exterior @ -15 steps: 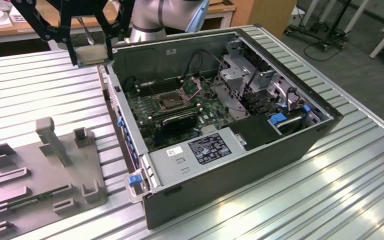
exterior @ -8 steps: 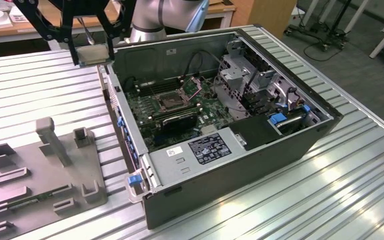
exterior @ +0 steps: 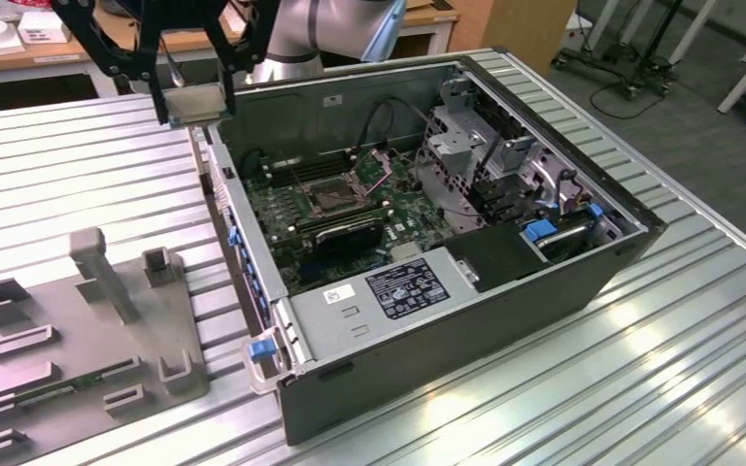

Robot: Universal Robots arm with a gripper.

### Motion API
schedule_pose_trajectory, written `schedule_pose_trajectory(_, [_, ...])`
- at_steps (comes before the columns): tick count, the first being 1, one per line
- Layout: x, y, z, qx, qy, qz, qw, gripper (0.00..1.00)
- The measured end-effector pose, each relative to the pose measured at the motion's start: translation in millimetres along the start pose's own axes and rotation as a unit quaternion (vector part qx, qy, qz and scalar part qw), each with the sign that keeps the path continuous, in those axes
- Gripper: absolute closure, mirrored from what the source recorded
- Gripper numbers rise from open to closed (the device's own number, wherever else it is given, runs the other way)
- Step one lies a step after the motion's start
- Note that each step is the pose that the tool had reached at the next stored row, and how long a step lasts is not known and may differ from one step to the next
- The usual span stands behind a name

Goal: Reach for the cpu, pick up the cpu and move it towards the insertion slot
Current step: 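Pick up the cpu and move it towards the insertion slot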

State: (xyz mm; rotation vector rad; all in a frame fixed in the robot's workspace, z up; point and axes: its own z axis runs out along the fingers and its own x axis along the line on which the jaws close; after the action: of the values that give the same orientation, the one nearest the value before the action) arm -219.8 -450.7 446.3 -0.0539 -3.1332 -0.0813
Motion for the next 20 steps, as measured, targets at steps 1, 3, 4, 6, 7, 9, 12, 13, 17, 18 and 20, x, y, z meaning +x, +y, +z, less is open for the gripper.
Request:
schedule_pose_trajectory(1, [-1.3, 0.0, 0.0, 0.0000, 0.0000, 0.000, 1.0000, 0.45])
schedule_pose_trajectory(3, [-3.7, 0.1, 0.0, 0.0000, 0.0000, 0.000, 1.0000, 0.45])
schedule_pose_trajectory(4, [-4.9, 0.2, 0.0, 0.0000, 0.0000, 0.000, 1.0000, 0.45])
schedule_pose_trajectory(6, [-6.5, 0.2, 0.2, -0.0001, -0.0001, 0.000, 1.0000, 0.45])
schedule_pose_trajectory(7, [-6.9, 0.2, 0.2, -0.0001, -0.0001, 0.000, 1.0000, 0.45])
schedule_pose_trajectory(9, [-8.0, 0.3, 0.4, 0.0000, 0.0000, 0.000, 1.0000, 0.45])
schedule_pose_trajectory(12, [-10.0, 0.3, 1.2, 0.0000, 0.0000, 0.000, 1.0000, 0.45])
schedule_pose_trajectory(13, [-11.0, 0.3, 1.5, 0.0000, 0.0000, 0.000, 1.0000, 0.45])
schedule_pose_trajectory(17, [-14.8, 0.3, 4.0, 0.0000, 0.0000, 0.000, 1.0000, 0.45])
schedule_pose_trajectory(18, [-16.3, 0.3, 4.6, 0.0000, 0.0000, 0.000, 1.0000, 0.45])
schedule_pose_trajectory(20, [-21.2, 0.4, 5.8, 0.0000, 0.0000, 0.000, 1.0000, 0.45])
